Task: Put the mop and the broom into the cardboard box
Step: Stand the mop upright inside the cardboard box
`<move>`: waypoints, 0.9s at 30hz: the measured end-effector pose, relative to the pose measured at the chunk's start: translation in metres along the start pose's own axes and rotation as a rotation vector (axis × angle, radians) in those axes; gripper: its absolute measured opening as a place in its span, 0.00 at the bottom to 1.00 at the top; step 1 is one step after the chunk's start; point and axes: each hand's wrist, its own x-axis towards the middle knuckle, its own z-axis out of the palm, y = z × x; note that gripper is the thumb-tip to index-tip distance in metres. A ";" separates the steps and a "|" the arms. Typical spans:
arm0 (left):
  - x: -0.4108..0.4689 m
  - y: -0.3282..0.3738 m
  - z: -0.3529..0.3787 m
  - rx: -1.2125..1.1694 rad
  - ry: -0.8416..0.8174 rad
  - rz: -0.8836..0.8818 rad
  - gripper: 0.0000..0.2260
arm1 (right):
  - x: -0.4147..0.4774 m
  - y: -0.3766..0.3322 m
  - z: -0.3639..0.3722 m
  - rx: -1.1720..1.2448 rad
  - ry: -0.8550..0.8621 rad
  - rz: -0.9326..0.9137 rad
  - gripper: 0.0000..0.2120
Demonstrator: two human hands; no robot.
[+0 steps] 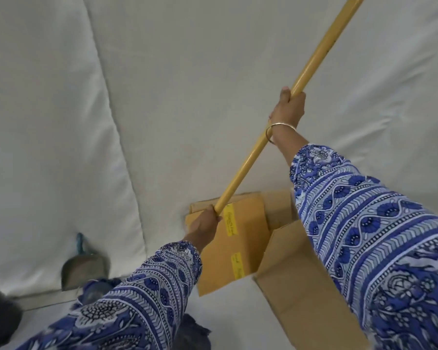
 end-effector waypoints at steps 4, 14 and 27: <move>0.029 0.049 0.045 -0.024 0.002 0.028 0.05 | 0.048 0.006 -0.022 -0.018 -0.063 -0.056 0.09; 0.152 0.142 0.177 -0.221 -0.113 -0.053 0.08 | 0.162 0.079 -0.047 -0.092 -0.255 -0.115 0.10; 0.273 0.231 0.315 -0.399 -0.245 -0.228 0.06 | 0.292 0.186 -0.093 -0.222 -0.442 -0.144 0.08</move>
